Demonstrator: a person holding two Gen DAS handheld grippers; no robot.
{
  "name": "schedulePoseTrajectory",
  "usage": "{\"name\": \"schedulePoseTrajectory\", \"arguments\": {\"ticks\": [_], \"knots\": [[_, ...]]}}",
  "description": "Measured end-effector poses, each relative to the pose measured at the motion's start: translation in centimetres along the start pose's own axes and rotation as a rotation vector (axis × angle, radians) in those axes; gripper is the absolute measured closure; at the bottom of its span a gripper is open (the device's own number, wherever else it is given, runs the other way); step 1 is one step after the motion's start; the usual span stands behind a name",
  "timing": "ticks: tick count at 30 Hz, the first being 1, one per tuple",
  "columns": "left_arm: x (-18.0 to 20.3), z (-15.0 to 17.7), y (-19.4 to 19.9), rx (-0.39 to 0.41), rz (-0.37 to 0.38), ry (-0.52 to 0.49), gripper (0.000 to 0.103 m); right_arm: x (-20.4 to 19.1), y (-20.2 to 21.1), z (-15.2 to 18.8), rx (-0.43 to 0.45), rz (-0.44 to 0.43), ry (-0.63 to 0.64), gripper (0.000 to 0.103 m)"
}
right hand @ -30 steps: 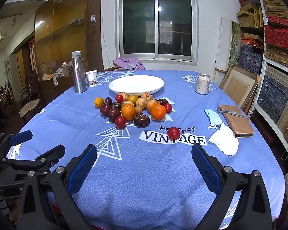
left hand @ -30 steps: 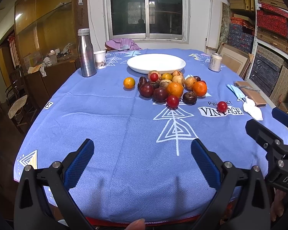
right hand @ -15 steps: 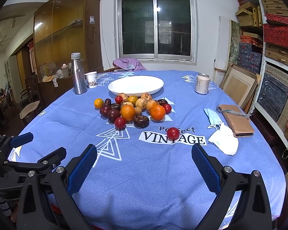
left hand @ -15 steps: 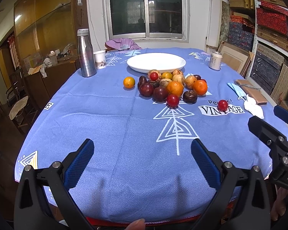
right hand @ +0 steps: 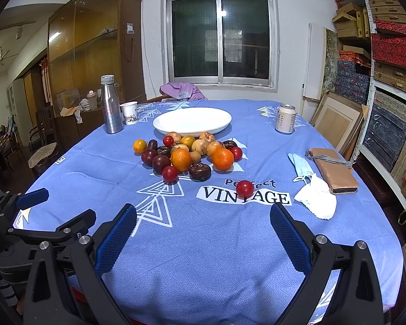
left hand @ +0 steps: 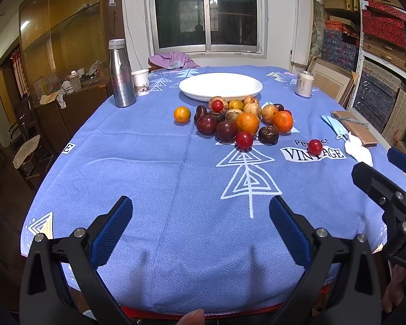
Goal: Organize fruits
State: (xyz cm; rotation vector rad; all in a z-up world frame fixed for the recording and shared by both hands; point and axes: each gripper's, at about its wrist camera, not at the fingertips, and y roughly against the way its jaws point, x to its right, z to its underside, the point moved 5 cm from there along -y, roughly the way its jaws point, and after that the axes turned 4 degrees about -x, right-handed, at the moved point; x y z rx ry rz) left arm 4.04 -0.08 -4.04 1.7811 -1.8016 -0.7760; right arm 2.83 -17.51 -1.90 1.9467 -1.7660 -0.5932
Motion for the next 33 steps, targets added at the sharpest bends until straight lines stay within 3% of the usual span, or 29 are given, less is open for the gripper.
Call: {"name": "schedulePoseTrajectory", "arguments": {"ticks": [29,33], "knots": [[0.36,0.47,-0.45,-0.014,-0.001,-0.008,0.004,-0.04,0.11,0.18,0.005,-0.001,-0.001,0.003],[-0.39,0.34,-0.42,0.041,0.065,0.025,0.004,0.12,-0.10,0.30,0.027,-0.070,0.015,0.003]]}}
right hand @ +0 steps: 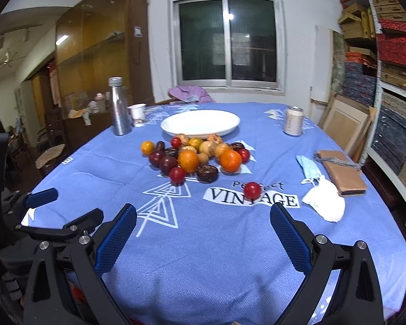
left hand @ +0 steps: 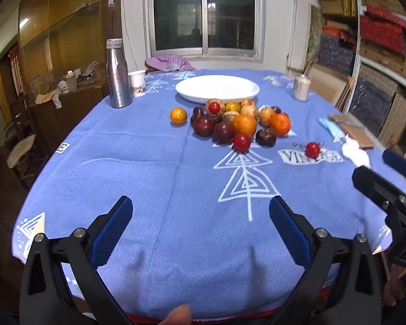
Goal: Organize fruits
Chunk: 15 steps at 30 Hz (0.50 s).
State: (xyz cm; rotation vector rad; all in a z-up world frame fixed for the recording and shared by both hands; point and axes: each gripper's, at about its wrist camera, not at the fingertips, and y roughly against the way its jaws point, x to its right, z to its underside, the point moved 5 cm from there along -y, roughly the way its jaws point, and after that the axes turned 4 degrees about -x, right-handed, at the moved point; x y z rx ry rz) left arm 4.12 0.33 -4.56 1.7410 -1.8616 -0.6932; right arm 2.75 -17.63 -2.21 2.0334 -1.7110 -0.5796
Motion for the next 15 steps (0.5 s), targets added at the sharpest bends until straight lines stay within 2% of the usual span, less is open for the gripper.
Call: {"name": "schedulePoseTrajectory", "arguments": {"ticks": [2,3,6,9,15], "knots": [[-0.9,-0.2,0.0,0.039,0.073,0.041,0.004,0.5,-0.5,0.1,-0.006,-0.032,-0.007,0.003],[-1.2,-0.4,0.0,0.050,0.084,0.051,0.004,0.9,-0.9,0.1,-0.017,-0.052,-0.015,0.003],[-2.0,-1.0,-0.9,0.061,0.060,0.032,0.004,2.2,-2.7,0.5,-0.088,-0.090,-0.037,0.003],[-2.1,-2.1,-2.9,0.001,0.058,-0.040,0.004,3.8,-5.1,0.8,-0.184,-0.125,-0.047,0.003],[-2.5,-5.4,-8.4,-0.128,0.062,-0.111,0.004,7.5,-9.7,-0.4,-0.302,-0.105,-0.038,0.003]]}}
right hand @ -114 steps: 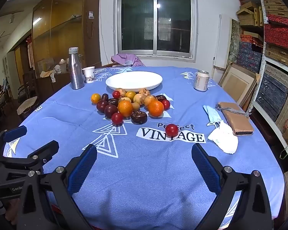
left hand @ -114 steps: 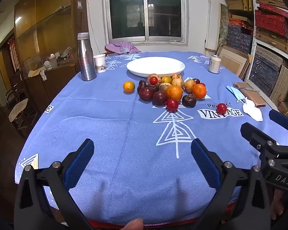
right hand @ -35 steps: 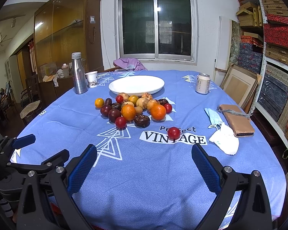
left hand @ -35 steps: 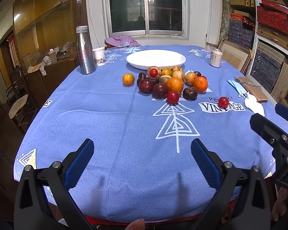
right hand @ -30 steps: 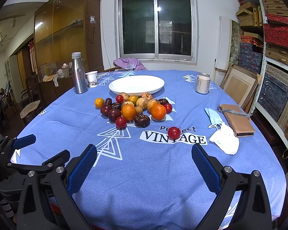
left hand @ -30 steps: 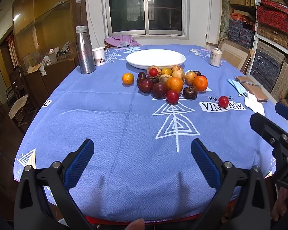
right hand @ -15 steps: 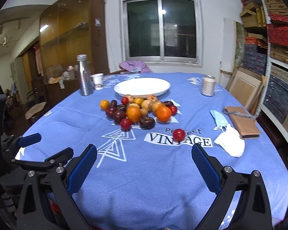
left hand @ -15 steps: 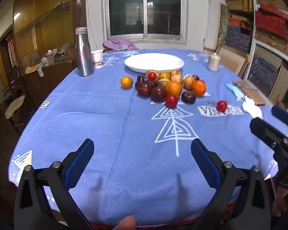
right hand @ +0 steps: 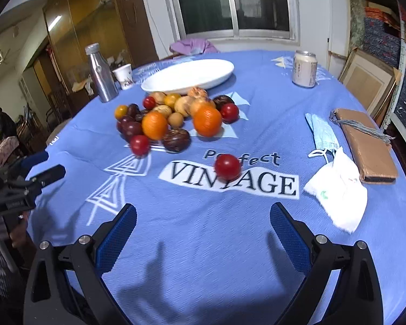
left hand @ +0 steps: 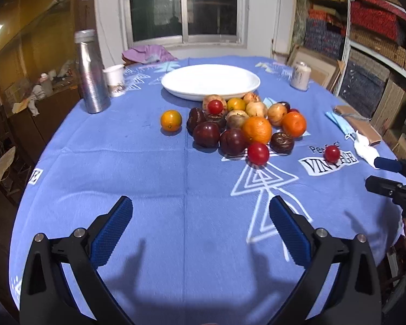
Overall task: Organize fruits
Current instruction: 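Reach the right gripper to the red cherry tomato and close on it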
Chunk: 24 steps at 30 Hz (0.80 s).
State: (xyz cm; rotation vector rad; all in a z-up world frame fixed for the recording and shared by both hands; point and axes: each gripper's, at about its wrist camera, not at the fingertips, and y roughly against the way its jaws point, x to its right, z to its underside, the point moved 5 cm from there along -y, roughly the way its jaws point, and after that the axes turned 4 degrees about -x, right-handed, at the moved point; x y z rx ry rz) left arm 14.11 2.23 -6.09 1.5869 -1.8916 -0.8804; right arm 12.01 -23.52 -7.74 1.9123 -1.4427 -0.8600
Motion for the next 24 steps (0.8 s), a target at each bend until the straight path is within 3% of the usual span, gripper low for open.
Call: {"name": "schedulePoseTrajectory", "arguments": {"ticks": [5,9,13,18,22,24], "knots": [[-0.8,-2.4,-5.5,-0.133,-0.002,-0.015,0.004,1.7,-1.9,-1.6,-0.034,-0.003,0.027,0.003],[-0.8,-2.9,-8.9,-0.201,-0.044,-0.052,0.004,1.8,-3.3,-2.7,-0.047,-0.002,0.085,0.003],[-1.0,-2.9,-10.9,-0.233,-0.012,-0.054,0.004,1.4,-4.6,-3.6,-0.069,0.004,0.165,0.004],[-1.5,-2.8,-11.2,-0.236,0.041,-0.045,0.004,1.5,-6.1,-4.7,-0.111,-0.051,0.177,0.031],[-1.5,-2.8,-11.2,-0.235,0.045,-0.043,0.004,1.5,-7.2,-4.3,-0.151,-0.031,0.209,0.037],[-1.4,-2.6,-11.1,-0.236,0.047,-0.042,0.004,1.6,-7.5,-4.1,-0.167,-0.041,0.206,0.063]]}}
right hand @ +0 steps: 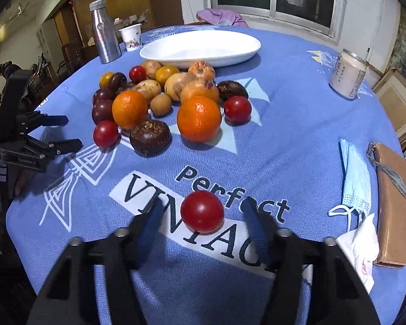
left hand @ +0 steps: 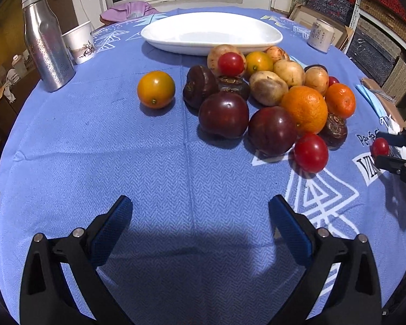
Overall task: Organize fruits
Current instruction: 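Reach the right gripper to the red cherry tomato and close on it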
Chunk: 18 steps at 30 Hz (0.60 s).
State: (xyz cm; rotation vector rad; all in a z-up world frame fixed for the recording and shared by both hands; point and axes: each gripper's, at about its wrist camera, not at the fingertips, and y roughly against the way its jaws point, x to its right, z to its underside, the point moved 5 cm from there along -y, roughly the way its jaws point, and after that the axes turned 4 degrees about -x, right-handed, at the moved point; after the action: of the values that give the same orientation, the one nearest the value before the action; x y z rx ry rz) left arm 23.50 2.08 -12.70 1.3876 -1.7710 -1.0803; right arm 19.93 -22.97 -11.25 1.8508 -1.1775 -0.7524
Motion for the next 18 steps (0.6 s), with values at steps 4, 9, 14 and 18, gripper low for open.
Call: {"name": "schedulePoseTrajectory", "arguments": {"ticks": [4,9,14,18], "knots": [[0.7,0.0,0.4,-0.004,0.012,-0.027,0.004,0.4,0.0,0.1,0.018,-0.013,-0.015,0.069],[3.9,-2.4,1.2,0.111,-0.043,-0.186,0.004,0.3,-0.1,0.1,0.027,0.004,-0.011,0.069],[2.6,-4.7,0.8,0.127,0.007,-0.134,0.004,0.0,-0.3,0.1,0.026,0.028,0.004,0.069],[1.7,-5.1,0.3,0.111,0.089,-0.106,0.005,0.2,-0.2,0.1,0.028,0.015,-0.008,0.069]]}}
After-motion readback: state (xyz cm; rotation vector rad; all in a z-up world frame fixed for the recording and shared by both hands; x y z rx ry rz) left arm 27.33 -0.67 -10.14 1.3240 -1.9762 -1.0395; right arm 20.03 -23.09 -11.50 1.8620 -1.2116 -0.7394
